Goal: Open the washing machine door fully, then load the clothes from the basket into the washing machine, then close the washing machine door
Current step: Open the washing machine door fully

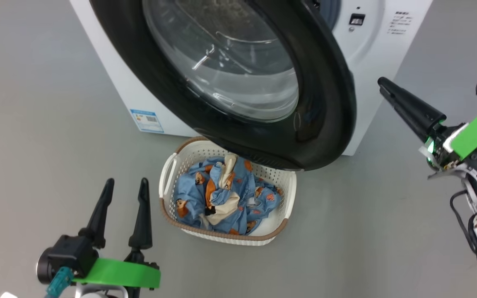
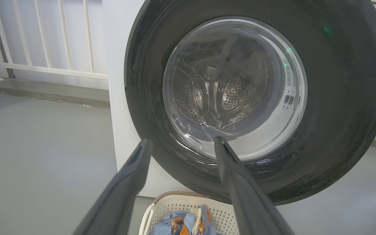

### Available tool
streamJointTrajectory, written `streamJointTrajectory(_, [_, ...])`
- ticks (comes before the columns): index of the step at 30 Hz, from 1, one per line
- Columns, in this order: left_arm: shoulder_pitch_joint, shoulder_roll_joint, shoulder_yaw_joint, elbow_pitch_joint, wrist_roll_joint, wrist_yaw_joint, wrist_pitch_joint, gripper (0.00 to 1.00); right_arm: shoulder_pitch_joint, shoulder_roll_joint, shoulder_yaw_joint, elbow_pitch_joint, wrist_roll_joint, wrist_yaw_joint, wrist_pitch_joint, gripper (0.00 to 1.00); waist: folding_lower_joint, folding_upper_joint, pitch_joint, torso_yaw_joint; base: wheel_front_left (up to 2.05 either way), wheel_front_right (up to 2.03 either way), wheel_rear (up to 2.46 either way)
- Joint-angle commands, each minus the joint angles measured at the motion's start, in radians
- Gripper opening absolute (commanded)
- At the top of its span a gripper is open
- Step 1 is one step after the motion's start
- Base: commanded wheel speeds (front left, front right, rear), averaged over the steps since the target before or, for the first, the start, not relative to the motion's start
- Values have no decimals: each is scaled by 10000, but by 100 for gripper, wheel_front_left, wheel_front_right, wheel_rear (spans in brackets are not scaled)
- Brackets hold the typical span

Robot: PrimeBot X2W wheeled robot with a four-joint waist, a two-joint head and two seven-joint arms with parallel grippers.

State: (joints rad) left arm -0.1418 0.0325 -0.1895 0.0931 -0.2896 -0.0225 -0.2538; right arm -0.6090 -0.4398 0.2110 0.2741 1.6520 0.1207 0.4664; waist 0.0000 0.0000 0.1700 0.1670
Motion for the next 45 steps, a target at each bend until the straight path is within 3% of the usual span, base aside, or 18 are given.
streamJointTrajectory(1, [52, 177, 398, -181, 137, -66, -80, 100, 314, -25, -51, -535, -210, 100, -168, 100, 0, 0, -150, -146, 0, 0, 0])
streamJointTrajectory(9, [224, 177, 608, -94, 275, -218, -80, 100, 1401, -60, -228, -1905, -965, 100, -1029, 100, 0, 0, -529, -402, 0, 0, 0])
streamJointTrajectory(21, [704, 177, 767, 20, 416, -402, -80, 100, 3322, -490, 355, -3108, -3532, 100, -3769, 100, 0, 0, -1171, -733, 0, 0, 0])
streamJointTrajectory(31, [1047, 177, 871, -51, 569, -524, -80, 100, 4212, -846, 896, -2992, -4965, 100, -6005, 100, 0, 0, -1533, -981, 0, 0, 0])
streamJointTrajectory(36, [1232, 177, 943, -193, 612, -540, -80, 100, 4699, -732, 906, -2297, -5909, 100, -7007, 100, 0, 0, -1665, -1101, 0, 0, 0])
streamJointTrajectory(45, [1454, 177, 936, -455, 568, -473, -80, 100, 5144, -120, 150, -1399, -7549, 100, -7273, 100, 0, 0, -1689, -1180, 0, 0, 0])
